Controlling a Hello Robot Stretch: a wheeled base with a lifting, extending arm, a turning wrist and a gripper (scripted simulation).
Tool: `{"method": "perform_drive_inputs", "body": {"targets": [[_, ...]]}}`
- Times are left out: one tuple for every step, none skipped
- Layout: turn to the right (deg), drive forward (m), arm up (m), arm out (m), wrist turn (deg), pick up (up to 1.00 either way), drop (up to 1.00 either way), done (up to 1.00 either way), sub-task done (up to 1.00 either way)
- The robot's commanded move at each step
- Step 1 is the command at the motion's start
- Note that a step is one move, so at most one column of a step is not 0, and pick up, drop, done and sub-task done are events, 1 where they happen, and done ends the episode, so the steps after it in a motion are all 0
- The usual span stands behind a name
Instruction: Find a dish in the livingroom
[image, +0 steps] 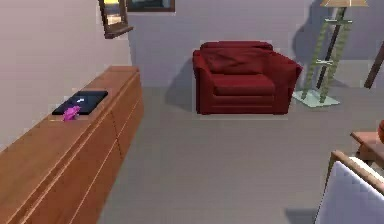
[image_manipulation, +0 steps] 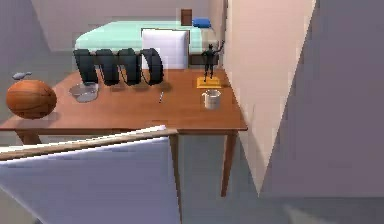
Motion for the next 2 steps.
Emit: {"method": "perform_drive_inputs", "body": {"targets": [[-45.0,0.0,0.0,0.0,0.0,0.0,0.0,0.0,0.0],[-42.0,0.0,0.0,0.0,0.0,0.0,0.0,0.0,0.0]]}}
